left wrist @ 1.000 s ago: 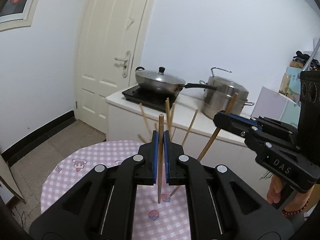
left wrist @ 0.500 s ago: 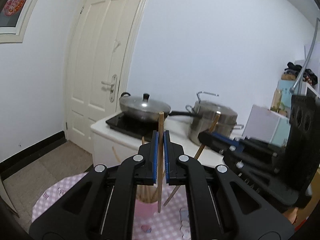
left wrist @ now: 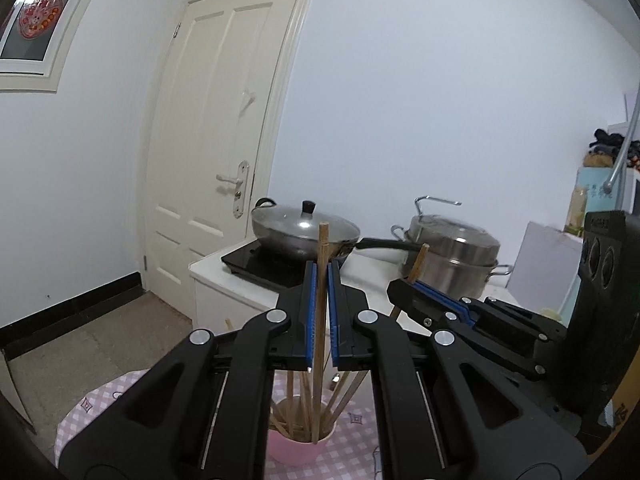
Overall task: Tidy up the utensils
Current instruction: 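Lower both chopsticks into the pink cup while holding them upright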
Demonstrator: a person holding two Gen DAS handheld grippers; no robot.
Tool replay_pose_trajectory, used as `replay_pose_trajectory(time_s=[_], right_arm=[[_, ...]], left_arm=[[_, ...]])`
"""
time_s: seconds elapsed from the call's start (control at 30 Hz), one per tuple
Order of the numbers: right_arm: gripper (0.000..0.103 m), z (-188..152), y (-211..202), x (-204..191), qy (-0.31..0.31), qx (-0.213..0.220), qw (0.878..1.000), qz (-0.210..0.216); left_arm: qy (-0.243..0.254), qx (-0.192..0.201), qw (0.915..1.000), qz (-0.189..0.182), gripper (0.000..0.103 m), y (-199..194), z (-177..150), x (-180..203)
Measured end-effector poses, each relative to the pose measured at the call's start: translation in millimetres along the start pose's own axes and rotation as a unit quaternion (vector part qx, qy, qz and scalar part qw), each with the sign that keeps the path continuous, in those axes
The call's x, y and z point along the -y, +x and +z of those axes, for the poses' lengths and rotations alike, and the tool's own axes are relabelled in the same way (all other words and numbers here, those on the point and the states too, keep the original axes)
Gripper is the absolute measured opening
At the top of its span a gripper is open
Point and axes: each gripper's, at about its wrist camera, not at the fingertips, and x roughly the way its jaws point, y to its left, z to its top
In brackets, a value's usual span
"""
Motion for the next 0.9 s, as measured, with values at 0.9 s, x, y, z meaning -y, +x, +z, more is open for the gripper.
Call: replay_pose_trajectory(time_s=[0.9], right_arm=[[0.004, -27.1, 15.2, 6.7, 0.017, -0.046, 0.999, 0.017]], left_arm=[[-0.007, 0.067, 0.9977, 0.007, 0.006, -20.9, 7.5, 0.2]])
